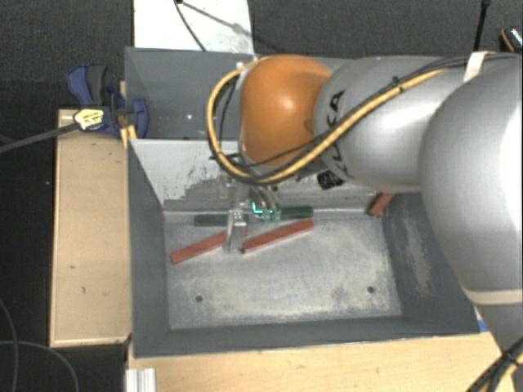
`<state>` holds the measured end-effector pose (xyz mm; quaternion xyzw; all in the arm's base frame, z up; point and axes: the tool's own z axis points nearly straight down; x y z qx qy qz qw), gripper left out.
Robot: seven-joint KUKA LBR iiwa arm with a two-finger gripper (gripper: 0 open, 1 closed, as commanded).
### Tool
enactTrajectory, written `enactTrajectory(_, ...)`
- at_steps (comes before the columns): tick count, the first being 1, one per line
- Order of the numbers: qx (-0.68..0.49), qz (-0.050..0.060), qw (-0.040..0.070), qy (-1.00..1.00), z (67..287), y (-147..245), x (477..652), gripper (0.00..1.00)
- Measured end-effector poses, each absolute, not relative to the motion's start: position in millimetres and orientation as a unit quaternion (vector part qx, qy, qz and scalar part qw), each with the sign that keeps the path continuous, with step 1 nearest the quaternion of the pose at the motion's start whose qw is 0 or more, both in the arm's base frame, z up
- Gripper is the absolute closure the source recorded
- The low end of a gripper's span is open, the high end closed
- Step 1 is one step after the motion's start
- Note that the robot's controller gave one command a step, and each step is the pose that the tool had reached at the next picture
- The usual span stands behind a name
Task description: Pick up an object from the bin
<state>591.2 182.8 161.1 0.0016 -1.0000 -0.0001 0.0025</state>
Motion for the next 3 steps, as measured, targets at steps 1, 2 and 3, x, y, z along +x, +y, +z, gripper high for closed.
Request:
enactTrajectory(1,0.047,0.000,0.003,-0.999,65.9,208.1,579.6,0.00)
enactTrajectory(2,0.043,-0.001,-0.001,-0.999,70.5,207.3,582.3,1.00)
enactTrajectory(3,0.226,0.000,-0.005,-0.974,204.1,194.3,584.1,1.00)
